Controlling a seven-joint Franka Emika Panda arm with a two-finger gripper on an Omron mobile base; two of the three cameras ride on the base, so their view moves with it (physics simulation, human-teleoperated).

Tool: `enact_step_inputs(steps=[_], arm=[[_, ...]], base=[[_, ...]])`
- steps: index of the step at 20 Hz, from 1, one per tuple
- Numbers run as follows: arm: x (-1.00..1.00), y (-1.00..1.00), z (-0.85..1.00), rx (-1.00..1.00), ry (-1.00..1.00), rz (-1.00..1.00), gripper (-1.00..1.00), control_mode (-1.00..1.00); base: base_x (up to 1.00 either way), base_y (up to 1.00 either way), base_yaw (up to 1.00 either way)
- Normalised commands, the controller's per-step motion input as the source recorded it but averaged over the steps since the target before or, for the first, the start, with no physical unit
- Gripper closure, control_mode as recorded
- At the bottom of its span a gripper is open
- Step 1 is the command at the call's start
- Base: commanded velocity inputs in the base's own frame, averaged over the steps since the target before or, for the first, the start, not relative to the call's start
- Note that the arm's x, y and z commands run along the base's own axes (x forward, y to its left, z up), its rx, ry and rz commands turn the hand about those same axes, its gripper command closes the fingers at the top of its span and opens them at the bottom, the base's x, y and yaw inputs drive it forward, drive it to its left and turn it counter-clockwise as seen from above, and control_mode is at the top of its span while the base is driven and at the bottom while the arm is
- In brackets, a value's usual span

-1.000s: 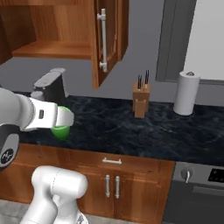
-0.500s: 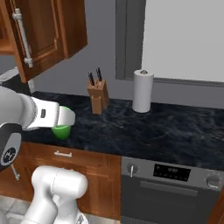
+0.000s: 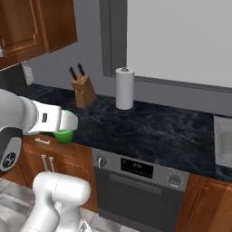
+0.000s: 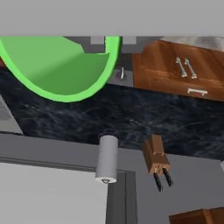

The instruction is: Open the cabinet directly in front. Then move the beer and the cup to the dining counter with the candle on it.

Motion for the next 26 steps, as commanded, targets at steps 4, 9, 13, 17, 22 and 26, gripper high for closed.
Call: enact_step_inputs(steps=[4,9,13,17,22,26], arm=[[0.0,0.0,0.0,0.0,0.0,0.0,1.0,1.0],[0.0,0.0,0.0,0.0,0.0,0.0,1.0,1.0],[0.0,0.0,0.0,0.0,0.0,0.0,1.0,1.0],[0.0,0.0,0.0,0.0,0.0,0.0,1.0,1.0],[0.0,0.0,0.0,0.0,0.0,0.0,1.0,1.0],[0.0,0.0,0.0,0.0,0.0,0.0,1.0,1.0]], base=[[-0.73,-0.32,0.75],[-0.52,-0.15,0.86],[-0.47,-0.11,0.87],[-0.53,-0.06,0.83],[-0.77,0.02,0.7],[-0.62,0.13,0.55]])
